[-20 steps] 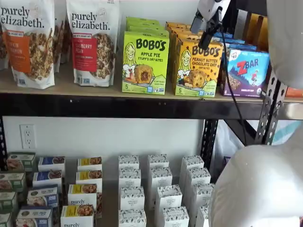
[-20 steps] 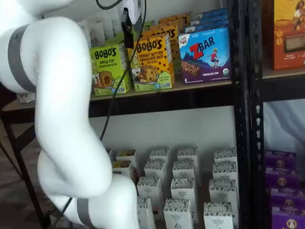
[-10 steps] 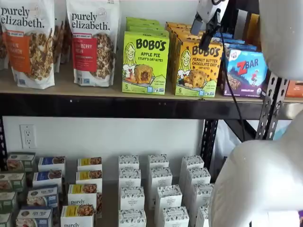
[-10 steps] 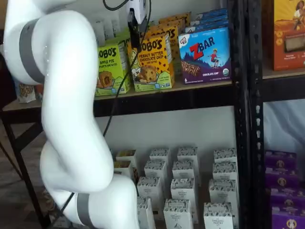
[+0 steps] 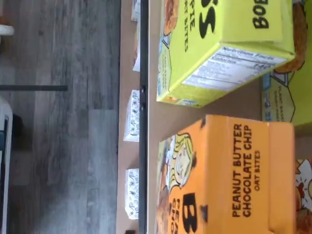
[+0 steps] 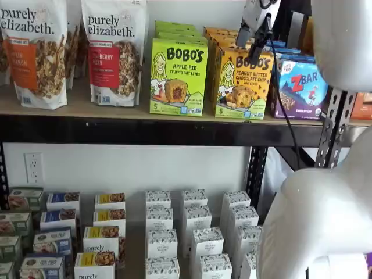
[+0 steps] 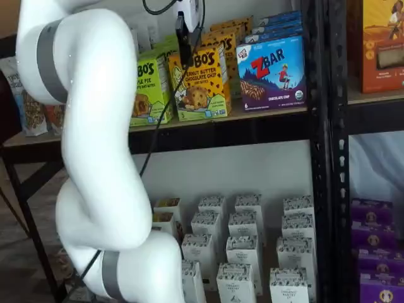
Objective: Pick up the orange box on the top shelf, the fifth box from the left
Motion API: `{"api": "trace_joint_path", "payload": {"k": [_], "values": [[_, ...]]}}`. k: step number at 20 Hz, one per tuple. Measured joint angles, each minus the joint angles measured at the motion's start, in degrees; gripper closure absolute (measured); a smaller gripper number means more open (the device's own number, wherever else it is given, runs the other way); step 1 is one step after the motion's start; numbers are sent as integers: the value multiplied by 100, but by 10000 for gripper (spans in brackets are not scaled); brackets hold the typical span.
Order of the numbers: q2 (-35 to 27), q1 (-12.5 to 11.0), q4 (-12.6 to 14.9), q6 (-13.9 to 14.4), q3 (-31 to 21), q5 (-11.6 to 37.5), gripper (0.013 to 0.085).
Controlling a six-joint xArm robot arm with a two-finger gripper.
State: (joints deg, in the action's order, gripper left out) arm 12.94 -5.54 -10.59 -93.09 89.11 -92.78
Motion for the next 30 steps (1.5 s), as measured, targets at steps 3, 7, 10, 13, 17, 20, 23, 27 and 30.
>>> {"api": "trace_joint_path", "payload": {"k": [3,7,10,13,17,20,23,27,30], "values": [[-43,26,70,2,2,25,130],[-77,83,180,28,-20,71,130],[-88,141,275,59,-63,122,130],[-119,197,367,95,-78,114,130],[-128,242,418,127,-127,130,130],[-151,272,464,148,-122,86,130],[-172,300,509,168,-115,39,130],[-187,320,538,184,-119,3,130],[-200,329,554,191,-111,-22,130]]}}
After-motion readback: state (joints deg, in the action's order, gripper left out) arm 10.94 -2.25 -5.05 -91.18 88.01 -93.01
